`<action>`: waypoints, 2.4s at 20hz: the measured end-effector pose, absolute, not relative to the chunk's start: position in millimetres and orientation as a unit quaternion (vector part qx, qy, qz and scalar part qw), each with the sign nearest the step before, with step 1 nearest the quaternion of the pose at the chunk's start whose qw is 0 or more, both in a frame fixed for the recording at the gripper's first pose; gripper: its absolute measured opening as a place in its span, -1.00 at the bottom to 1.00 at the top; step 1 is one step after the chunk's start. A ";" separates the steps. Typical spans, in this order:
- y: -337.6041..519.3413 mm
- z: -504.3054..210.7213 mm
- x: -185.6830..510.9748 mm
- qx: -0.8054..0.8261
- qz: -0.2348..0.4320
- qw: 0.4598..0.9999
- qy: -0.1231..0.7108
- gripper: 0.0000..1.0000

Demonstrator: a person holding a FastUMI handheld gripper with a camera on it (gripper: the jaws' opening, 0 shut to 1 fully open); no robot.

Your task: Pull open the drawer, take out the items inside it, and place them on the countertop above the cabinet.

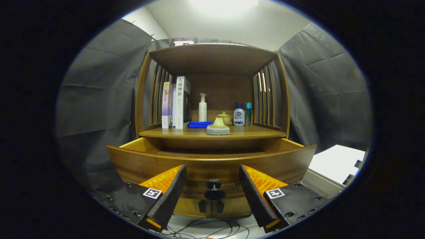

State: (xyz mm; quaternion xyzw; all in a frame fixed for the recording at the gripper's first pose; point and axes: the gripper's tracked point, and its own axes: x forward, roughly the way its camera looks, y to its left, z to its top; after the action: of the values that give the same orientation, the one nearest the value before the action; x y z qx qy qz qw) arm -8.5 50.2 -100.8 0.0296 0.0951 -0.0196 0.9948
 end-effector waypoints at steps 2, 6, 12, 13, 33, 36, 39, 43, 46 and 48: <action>49.7 -115.9 -4.1 0.033 -0.021 0.993 0.110 0.96; 49.1 -129.1 4.5 0.038 -0.017 0.992 0.123 0.96; 51.9 -132.0 22.0 0.041 -0.005 0.991 0.127 0.95; 53.2 -133.5 23.9 0.041 0.000 0.991 0.129 0.95; 43.0 -130.3 85.7 0.047 -0.001 0.991 0.124 0.95; 39.5 -131.5 99.7 0.051 0.001 0.991 0.124 0.95; 37.2 -134.1 110.9 0.045 0.001 0.990 0.130 0.95; 36.6 -135.6 129.6 0.050 0.002 0.990 0.131 0.95; 36.8 -135.8 141.2 0.056 0.004 0.990 0.131 0.94; 36.4 -136.4 147.4 0.054 0.005 0.990 0.131 0.93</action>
State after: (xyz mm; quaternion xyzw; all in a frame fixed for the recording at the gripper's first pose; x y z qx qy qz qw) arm 147.4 36.4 -136.4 0.0543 0.1312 0.0053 0.9899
